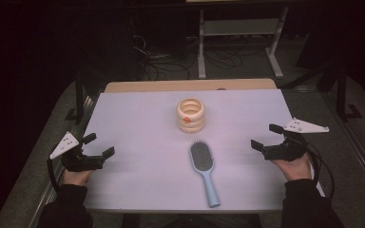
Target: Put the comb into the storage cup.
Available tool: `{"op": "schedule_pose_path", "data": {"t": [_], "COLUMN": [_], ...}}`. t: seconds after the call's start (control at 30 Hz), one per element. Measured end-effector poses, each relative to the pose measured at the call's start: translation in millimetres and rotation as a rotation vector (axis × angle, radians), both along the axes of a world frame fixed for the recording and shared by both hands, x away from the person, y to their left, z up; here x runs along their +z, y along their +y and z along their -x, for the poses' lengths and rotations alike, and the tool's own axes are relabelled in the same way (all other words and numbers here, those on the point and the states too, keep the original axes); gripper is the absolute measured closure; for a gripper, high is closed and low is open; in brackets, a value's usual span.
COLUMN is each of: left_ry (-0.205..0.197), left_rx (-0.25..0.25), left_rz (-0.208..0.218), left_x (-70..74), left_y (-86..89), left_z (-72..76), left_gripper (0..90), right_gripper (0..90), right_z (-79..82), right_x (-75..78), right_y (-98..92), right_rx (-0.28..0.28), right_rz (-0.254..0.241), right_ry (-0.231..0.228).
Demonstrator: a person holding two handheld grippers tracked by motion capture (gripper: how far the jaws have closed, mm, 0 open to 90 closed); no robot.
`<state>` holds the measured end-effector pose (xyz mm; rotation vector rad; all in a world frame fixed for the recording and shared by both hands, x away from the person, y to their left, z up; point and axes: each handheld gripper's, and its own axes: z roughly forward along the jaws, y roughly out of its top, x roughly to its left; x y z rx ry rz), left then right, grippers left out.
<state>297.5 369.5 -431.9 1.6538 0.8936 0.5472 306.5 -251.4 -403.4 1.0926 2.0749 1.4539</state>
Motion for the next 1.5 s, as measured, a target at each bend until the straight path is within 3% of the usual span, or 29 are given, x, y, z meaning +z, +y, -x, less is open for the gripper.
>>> {"op": "schedule_pose_path", "data": {"t": [0.77, 1.5], "left_ry": [0.001, 0.000], "left_rx": [-0.020, -0.027], "left_rz": [0.004, 0.011], "left_x": [-0.6, -0.6], "left_y": [-1.6, -2.1], "left_z": [-0.5, -0.9], "left_gripper": [0.0, 0.0], "right_gripper": [0.0, 0.0], "right_z": [0.2, -0.9], "right_x": [1.3, 3.9], "right_y": [1.6, 21.3], "right_rx": [0.016, 0.095], "right_rz": [-0.006, 0.035], "right_ry": [0.001, 0.025]}}
